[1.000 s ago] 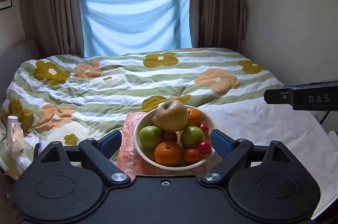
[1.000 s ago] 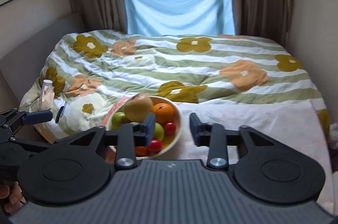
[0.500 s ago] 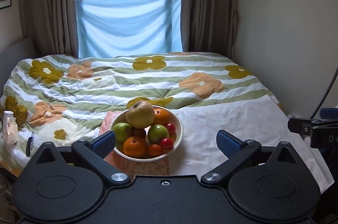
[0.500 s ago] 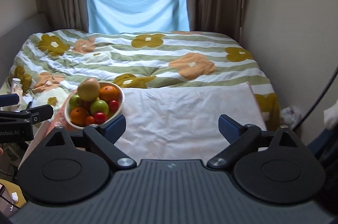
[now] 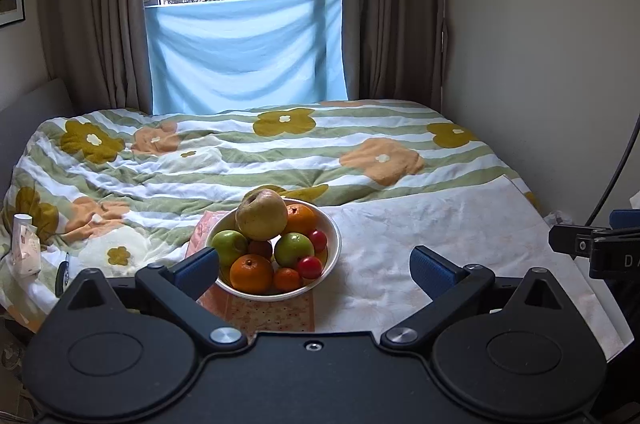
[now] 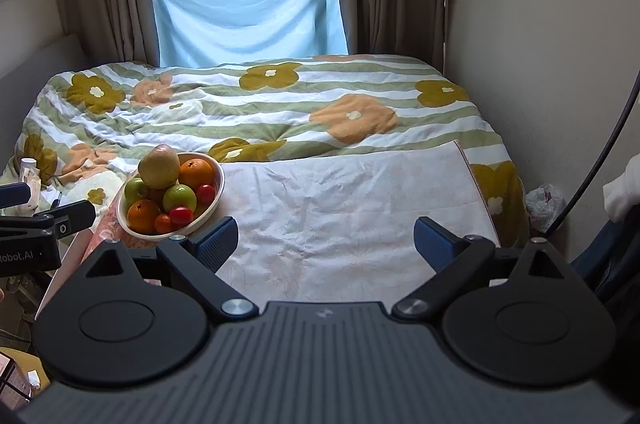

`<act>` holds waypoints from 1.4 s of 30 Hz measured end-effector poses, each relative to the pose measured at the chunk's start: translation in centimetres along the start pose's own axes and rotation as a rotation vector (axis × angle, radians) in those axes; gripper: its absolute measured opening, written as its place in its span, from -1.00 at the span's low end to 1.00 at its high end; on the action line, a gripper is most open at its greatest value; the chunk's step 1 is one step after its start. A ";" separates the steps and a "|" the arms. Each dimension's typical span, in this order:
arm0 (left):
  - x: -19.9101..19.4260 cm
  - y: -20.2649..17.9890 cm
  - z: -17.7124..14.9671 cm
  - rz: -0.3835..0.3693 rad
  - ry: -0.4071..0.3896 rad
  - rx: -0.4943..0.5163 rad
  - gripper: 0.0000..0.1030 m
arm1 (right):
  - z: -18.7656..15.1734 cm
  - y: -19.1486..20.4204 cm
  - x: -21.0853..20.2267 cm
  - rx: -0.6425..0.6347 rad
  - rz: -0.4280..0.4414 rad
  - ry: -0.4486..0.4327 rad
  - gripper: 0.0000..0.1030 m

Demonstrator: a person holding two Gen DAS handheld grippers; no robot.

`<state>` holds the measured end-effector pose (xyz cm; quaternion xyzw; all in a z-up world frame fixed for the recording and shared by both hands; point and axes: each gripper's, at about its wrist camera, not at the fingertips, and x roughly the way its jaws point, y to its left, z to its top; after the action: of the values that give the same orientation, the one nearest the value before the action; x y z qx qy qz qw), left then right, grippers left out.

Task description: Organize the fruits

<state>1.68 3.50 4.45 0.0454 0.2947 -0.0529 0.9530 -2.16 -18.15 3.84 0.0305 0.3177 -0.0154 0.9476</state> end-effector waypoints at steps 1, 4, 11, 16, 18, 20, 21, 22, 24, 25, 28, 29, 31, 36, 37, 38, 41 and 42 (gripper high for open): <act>0.0 0.0 0.0 0.002 0.001 -0.001 1.00 | 0.0 0.0 0.0 -0.001 0.002 -0.001 1.00; 0.1 0.1 0.0 0.005 0.004 -0.007 1.00 | 0.1 0.1 0.1 -0.003 0.003 0.000 1.00; 0.2 0.1 0.0 0.009 0.010 -0.008 1.00 | 0.1 0.3 0.2 -0.005 0.005 0.004 1.00; 0.3 0.0 -0.1 0.011 0.012 -0.002 1.00 | 0.1 0.4 0.2 -0.005 0.004 0.006 1.00; 0.3 0.0 -0.1 0.012 0.011 -0.002 1.00 | 0.1 0.4 0.2 -0.005 0.005 0.006 1.00; 0.3 0.0 -0.1 0.014 0.012 -0.002 1.00 | 0.1 0.4 0.2 -0.007 0.004 0.006 1.00; 0.3 0.0 -0.1 0.016 0.013 -0.002 1.00 | 0.1 0.4 0.2 -0.007 0.004 0.006 1.00; 0.3 0.0 0.0 0.016 0.013 -0.002 1.00 | 0.1 0.4 0.2 -0.006 0.005 0.006 1.00; 0.4 0.1 0.0 0.016 0.013 -0.007 1.00 | 0.1 0.4 0.2 -0.006 0.005 0.006 1.00; 0.4 0.1 0.0 0.015 0.012 -0.010 1.00 | 0.1 0.4 0.2 -0.006 0.005 0.007 1.00; 0.3 0.3 0.0 0.011 0.010 -0.015 1.00 | 0.0 0.3 0.2 -0.007 0.004 0.007 1.00; 0.3 0.3 0.0 0.010 0.010 -0.014 1.00 | 0.0 0.3 0.2 -0.007 0.004 0.008 1.00; 0.2 0.4 -0.1 0.008 0.007 -0.016 1.00 | -0.1 0.3 0.3 -0.006 0.004 0.012 1.00; 0.1 0.4 0.0 0.010 0.009 -0.021 1.00 | -0.2 0.0 0.5 0.002 0.010 0.017 1.00; 0.1 0.4 0.0 0.011 0.010 -0.021 1.00 | -0.2 0.0 0.5 0.001 0.010 0.017 1.00; 0.1 0.4 0.0 0.012 0.010 -0.021 1.00 | -0.2 0.0 0.5 0.001 0.010 0.017 1.00; 0.1 0.4 0.0 0.012 0.010 -0.021 1.00 | -0.2 0.0 0.4 0.002 0.010 0.017 1.00; 0.1 0.4 0.0 0.012 0.009 -0.021 1.00 | -0.2 0.1 0.4 0.002 0.010 0.017 1.00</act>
<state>1.78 3.88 4.40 0.0375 0.2995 -0.0438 0.9524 -1.95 -18.09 3.39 0.0331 0.3256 -0.0106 0.9449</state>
